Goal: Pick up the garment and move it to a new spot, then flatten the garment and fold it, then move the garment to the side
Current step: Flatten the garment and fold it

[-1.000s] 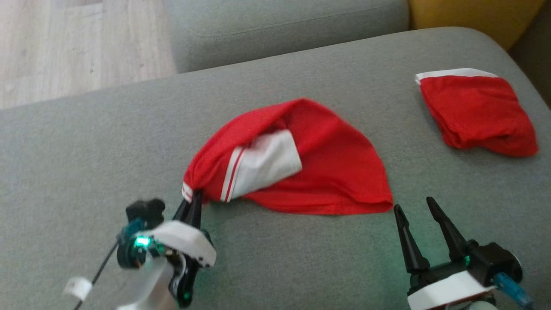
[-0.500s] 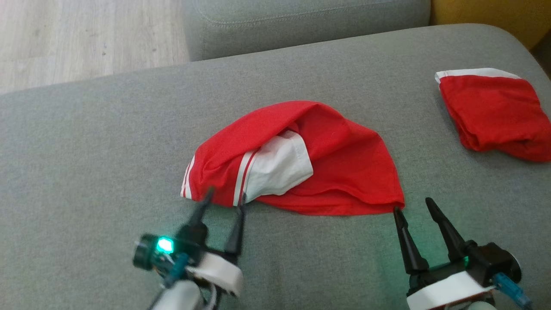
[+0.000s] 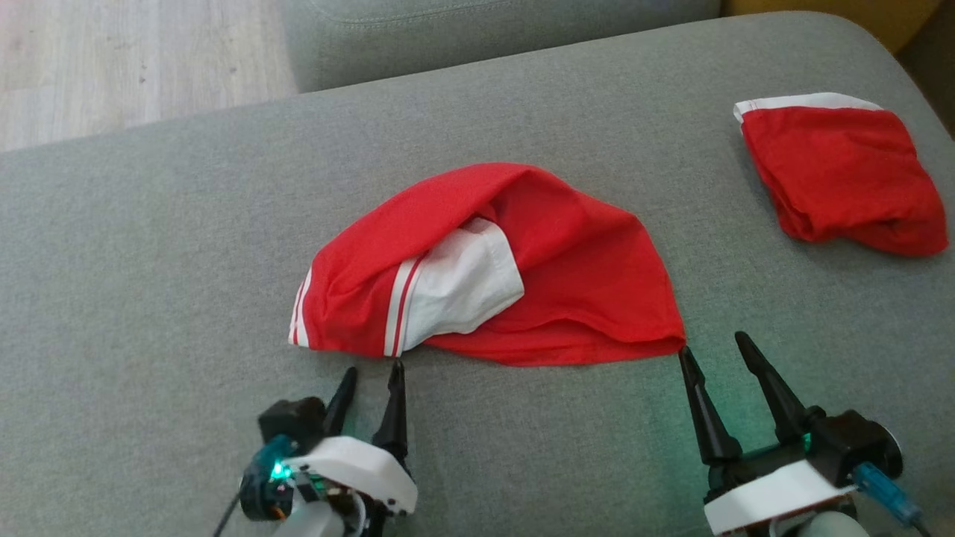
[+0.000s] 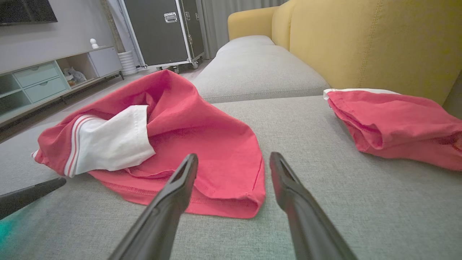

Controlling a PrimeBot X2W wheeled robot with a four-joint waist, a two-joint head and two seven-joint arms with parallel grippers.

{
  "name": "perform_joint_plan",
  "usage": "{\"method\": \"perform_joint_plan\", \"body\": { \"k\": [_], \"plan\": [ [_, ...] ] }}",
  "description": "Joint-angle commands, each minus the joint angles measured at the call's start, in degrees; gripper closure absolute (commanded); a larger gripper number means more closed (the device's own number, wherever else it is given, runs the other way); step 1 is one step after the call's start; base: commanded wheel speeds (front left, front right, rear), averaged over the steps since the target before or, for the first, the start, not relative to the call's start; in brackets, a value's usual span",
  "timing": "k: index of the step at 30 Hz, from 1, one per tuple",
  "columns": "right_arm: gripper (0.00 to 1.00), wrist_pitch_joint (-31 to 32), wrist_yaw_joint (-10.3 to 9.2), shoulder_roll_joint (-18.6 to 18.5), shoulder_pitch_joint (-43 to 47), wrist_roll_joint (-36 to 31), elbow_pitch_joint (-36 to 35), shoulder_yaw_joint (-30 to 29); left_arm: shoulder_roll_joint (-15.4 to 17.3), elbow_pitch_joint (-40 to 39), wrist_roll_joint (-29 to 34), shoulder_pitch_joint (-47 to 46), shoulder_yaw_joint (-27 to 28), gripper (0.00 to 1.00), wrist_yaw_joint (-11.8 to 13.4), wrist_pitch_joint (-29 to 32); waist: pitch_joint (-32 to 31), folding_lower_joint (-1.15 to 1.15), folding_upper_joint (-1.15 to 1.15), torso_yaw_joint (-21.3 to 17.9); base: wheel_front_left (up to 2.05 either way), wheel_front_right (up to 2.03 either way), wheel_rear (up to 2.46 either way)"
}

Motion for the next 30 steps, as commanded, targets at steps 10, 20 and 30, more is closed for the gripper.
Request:
{"method": "perform_joint_plan", "body": {
  "k": [10,20,30],
  "plan": [
    [0.00,-0.22,-0.04,-1.44,-1.86,0.35,-1.81,0.88,-0.97,1.06,-8.84,-4.30,4.96,0.00,-9.64,-5.02,0.05,0.00,0.00,-0.07,0.00,0.00,0.00],
    [0.00,-0.22,-0.04,-1.77,-1.82,0.39,-1.96,0.82,-1.10,3.73,-12.17,-6.77,6.64,1.00,-11.77,-5.71,-0.54,0.00,0.00,-0.27,0.00,0.00,0.00],
    [0.00,-0.22,-0.04,-1.05,-0.57,0.16,-1.63,1.09,-0.50,-9.61,-9.04,-14.76,-3.39,1.00,-12.03,-2.84,-3.66,0.00,0.00,-0.71,0.00,0.00,0.00]
  ]
}}
